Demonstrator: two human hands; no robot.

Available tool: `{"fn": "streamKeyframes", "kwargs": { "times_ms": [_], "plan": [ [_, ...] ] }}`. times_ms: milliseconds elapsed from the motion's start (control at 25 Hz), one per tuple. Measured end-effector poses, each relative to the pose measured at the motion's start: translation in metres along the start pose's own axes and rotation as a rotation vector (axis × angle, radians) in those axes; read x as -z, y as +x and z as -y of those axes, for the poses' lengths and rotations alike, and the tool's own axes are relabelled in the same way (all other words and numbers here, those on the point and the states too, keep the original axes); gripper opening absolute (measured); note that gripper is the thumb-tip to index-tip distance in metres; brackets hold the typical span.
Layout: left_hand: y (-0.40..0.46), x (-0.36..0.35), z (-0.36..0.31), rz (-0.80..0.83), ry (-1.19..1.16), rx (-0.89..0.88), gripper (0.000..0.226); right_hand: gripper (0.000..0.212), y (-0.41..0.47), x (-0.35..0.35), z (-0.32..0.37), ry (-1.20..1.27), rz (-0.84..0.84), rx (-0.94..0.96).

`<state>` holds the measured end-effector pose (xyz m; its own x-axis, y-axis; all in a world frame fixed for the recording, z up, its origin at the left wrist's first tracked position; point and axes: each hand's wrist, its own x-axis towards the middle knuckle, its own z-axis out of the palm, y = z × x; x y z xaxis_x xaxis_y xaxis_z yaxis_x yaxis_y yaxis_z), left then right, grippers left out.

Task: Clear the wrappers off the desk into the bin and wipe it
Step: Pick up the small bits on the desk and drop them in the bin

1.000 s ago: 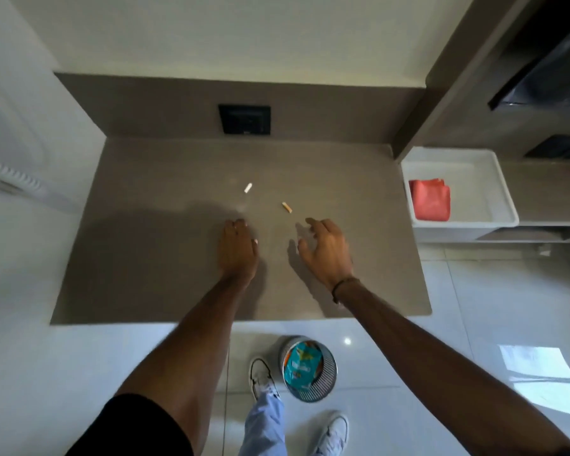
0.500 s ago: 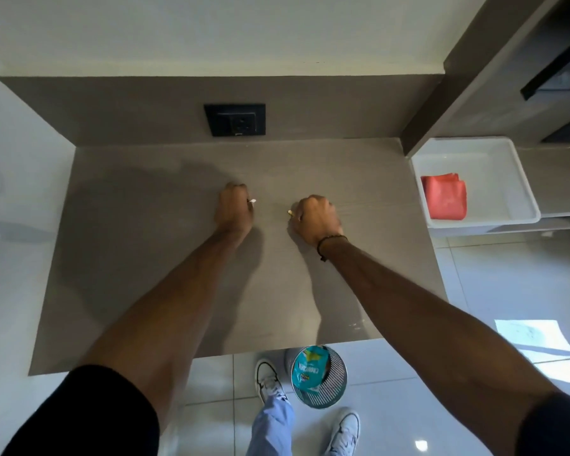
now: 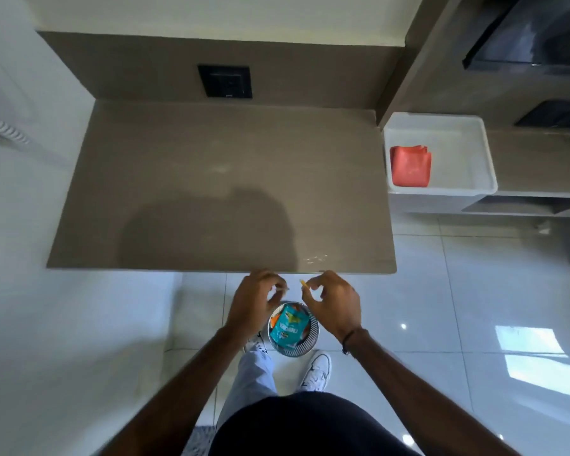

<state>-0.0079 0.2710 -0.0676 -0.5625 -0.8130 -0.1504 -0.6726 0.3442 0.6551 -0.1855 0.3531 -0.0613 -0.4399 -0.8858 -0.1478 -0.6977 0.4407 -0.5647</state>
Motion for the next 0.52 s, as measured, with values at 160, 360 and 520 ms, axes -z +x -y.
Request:
{"fn": "streamKeyframes", "kwargs": {
  "times_ms": [160,360,520],
  "plan": [
    [-0.03,-0.026,-0.006,0.119,0.162,0.054,0.025,0.031,-0.023,-0.011,-0.028,-0.133,0.204,-0.024],
    [-0.042,-0.023,-0.008,0.012,0.122,0.116,0.02,0.02,-0.032,-0.003,-0.046,-0.149,0.224,-0.063],
    [-0.016,-0.001,-0.018,-0.059,0.087,0.051,0.013,0.012,-0.021,0.015,-0.038,-0.086,0.036,-0.081]
  ]
}}
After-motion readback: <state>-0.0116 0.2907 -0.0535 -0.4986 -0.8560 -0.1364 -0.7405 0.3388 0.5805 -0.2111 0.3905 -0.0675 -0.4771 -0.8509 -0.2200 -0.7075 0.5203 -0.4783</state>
